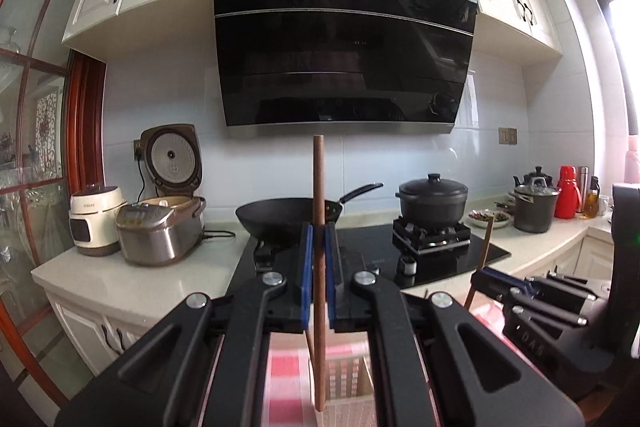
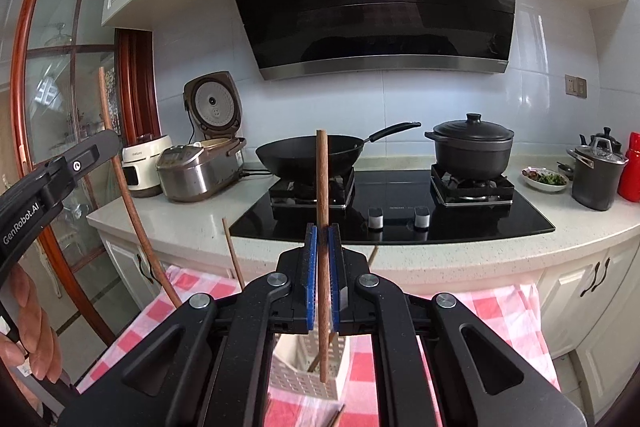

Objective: Organize utensils
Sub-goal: 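Lower the chopsticks into the white basket with both tools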

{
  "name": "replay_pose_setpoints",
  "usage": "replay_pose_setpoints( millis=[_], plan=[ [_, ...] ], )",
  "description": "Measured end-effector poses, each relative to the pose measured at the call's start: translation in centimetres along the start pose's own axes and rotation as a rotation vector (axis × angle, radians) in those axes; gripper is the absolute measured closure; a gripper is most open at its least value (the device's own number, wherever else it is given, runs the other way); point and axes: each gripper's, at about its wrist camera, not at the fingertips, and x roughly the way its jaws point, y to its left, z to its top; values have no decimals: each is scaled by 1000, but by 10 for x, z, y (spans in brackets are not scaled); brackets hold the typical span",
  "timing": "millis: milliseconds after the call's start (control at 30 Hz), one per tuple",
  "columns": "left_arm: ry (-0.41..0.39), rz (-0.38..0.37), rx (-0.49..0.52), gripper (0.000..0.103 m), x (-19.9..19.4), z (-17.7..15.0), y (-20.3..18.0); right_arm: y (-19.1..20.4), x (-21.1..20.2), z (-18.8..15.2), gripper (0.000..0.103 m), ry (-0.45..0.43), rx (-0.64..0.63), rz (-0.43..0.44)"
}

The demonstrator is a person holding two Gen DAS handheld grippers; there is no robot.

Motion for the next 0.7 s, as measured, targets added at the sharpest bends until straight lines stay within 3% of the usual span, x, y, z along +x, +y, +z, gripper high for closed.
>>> replay_pose_setpoints(
  millis=[200,433,700],
  plan=[
    [38,14,-40,97,47,-3,-1,1,40,3,97,54,22,8],
    [191,-7,-125,97,99,-62,13,5,84,-30,97,188,10,29],
    [307,5,-106,97,128,-107,15,11,113,-61,97,263,-2,13]
  ],
)
